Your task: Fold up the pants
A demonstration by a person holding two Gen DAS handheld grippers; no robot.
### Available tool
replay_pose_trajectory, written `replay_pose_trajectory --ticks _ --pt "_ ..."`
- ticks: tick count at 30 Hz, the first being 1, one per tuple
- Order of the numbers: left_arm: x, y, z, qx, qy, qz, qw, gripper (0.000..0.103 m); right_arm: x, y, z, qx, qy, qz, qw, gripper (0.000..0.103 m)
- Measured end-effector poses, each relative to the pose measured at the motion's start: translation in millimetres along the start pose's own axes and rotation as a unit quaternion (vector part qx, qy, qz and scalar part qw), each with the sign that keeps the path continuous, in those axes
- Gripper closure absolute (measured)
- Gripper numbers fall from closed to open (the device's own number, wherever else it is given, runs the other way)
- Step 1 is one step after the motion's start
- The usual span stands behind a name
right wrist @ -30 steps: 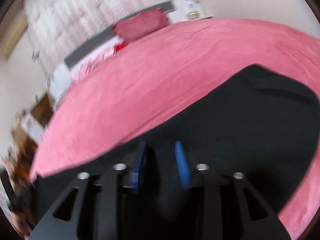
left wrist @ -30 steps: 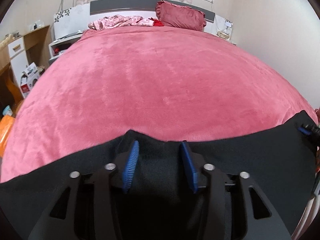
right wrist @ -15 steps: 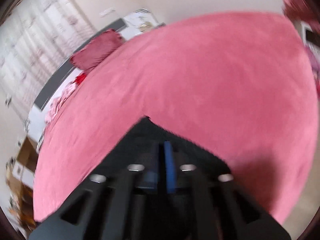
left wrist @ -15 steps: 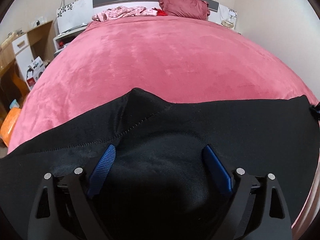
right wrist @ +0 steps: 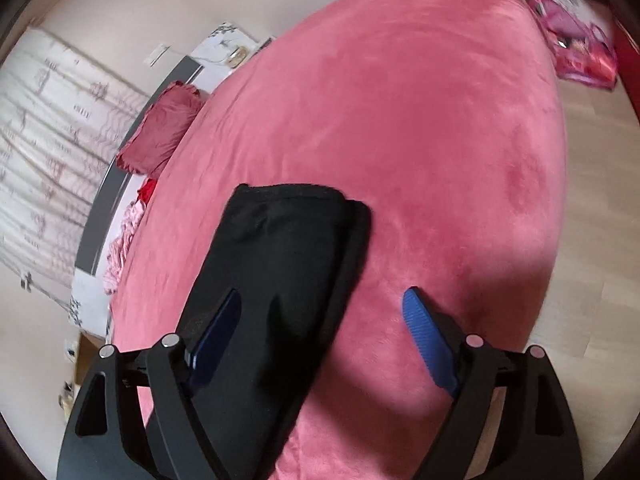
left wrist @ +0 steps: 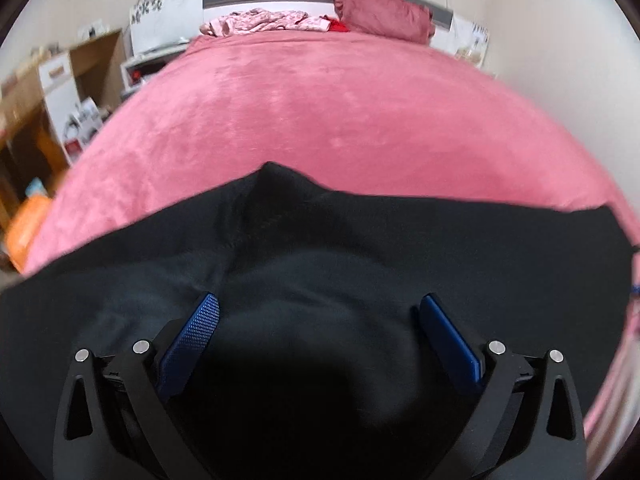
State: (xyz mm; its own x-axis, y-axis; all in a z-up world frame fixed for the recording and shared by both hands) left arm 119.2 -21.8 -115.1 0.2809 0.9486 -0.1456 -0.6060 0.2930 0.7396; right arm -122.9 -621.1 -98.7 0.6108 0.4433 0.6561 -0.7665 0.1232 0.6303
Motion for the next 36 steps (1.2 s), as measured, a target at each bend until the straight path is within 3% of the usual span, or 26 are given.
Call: replay_pose_trajectory --ticks 3,7,9,12,25,36 --pt "-18.2 4.4 3.8 -0.009 -0.013 -0.029 0.9995 0.004 13.1 -8.0 1.3 0.0 0.02 0.001 1.0 0.019" --pt "-36.1 -10.5 12.0 -0.004 -0.079 0.028 0.9965 0.004 25.4 -20.3 -7.0 -0.008 0.034 -0.026 0.999 0.019" --pt "-32.1 -26.7 9.4 0.023 -0.09 0.049 0.9944 0.003 29.0 -21.9 -8.1 -0.009 0.041 -0.03 0.999 0.019" --pt "-20.0 -28.9 7.1 0.02 -0.057 0.018 0.998 0.003 23.9 -21.7 -8.8 -0.011 0.03 -0.024 0.999 0.02" --pt "-20.9 -19.9 -2.4 0.006 -0.051 0.026 0.9984 0.003 37.1 -30.3 -14.0 -0.011 0.043 -0.037 0.998 0.018" --pt "-14.5 -13.4 -9.0 0.001 -0.034 0.02 0.9992 0.003 29.5 -40.3 0.8 -0.028 0.015 0.027 0.999 0.018"
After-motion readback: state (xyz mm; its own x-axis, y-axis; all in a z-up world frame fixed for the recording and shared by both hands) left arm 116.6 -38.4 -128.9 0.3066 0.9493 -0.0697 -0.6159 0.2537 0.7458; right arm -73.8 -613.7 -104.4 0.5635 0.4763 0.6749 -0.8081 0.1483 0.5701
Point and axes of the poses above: each gripper's, at about its wrist camera, not at the fingertips, and y roughly against the way its jaws point, x to its left, z to its top, the point moved 4 cm from there along -y, roughly the way its jaws point, and after that the axes turned 2 degrees about y, right-handed, at the moved point
